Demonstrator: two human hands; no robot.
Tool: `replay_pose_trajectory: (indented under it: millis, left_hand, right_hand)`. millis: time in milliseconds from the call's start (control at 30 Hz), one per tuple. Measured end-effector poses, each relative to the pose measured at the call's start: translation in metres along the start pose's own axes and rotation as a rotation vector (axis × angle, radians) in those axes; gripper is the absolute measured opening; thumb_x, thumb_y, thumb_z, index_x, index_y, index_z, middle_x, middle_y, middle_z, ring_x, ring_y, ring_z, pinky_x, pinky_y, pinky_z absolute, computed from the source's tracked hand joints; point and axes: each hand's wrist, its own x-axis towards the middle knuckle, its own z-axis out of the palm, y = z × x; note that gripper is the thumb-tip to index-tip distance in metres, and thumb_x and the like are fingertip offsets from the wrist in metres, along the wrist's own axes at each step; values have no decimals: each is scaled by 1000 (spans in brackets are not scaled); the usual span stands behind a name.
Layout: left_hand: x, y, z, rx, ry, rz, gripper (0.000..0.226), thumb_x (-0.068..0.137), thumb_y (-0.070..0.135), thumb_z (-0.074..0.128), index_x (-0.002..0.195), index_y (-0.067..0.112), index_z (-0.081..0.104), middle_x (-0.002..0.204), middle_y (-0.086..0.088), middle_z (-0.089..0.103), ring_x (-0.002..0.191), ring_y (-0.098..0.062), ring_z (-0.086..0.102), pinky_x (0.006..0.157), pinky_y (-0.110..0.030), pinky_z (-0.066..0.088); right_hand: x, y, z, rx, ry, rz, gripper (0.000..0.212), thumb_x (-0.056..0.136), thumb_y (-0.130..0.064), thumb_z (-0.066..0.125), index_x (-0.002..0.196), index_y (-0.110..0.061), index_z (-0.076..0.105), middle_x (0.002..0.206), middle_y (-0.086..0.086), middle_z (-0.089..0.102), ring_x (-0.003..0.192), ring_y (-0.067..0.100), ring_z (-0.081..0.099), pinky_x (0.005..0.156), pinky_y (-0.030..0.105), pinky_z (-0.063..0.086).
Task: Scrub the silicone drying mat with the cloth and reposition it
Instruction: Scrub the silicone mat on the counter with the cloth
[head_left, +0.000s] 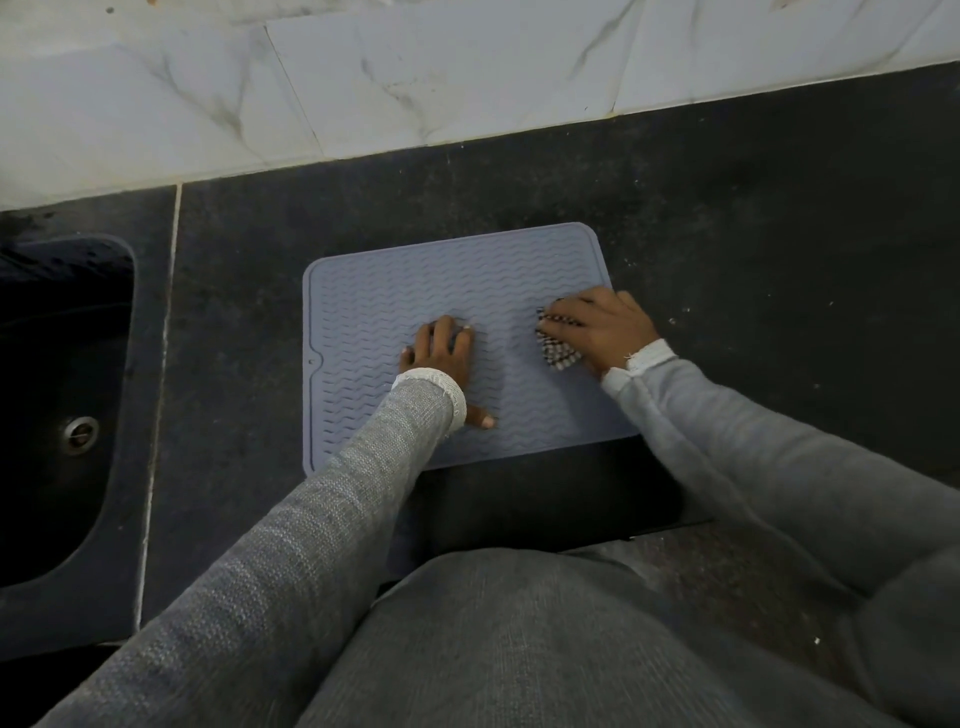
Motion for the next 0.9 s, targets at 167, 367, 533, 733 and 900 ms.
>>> replay_pose_trajectory:
  millis: [167,367,533,733,900]
  left_hand:
    - [-2,-2,3,-14,32,13,126,51,59,81,147,21,10,151,-6,5,141,-29,3,113,-53,16]
    - [-2,-1,2,-17,21,8,126,52,59,81,148,22,8,152,-6,4,141,-30,2,114,-54,15]
    - [0,-1,2,-3,11,3,126,53,59,80,148,21,7,153,-7,2,142,-30,1,114,-53,14]
    - [-2,-2,4,2,43,16,126,51,60,80,147,22,9,151,-6,6,140,-29,5,113,-52,17]
    - [-1,-3,4,-3,44,19,126,51,61,80,147,22,9,151,-5,6,140,-29,5,113,-53,17]
  right_hand:
    - [-15,-4,11,-104,-137,-98,54,50,-18,89,101,-17,73,107,7,70,90,33,67,66,43,53]
    - [-41,34,-5,-165,-134,-57,50,44,-7,90,91,-15,76,96,5,73,81,33,68,59,40,50]
    - [-7,6,-4,-80,-45,-18,48,52,-7,86,98,-16,74,103,7,71,88,33,66,66,43,50]
    - [-8,-4,11,-209,-272,-190,51,50,-23,89,98,-23,74,105,2,71,88,28,67,69,37,53]
    - [-37,33,-2,-271,-287,-128,48,47,-17,89,93,-22,75,99,1,72,81,27,68,59,34,49]
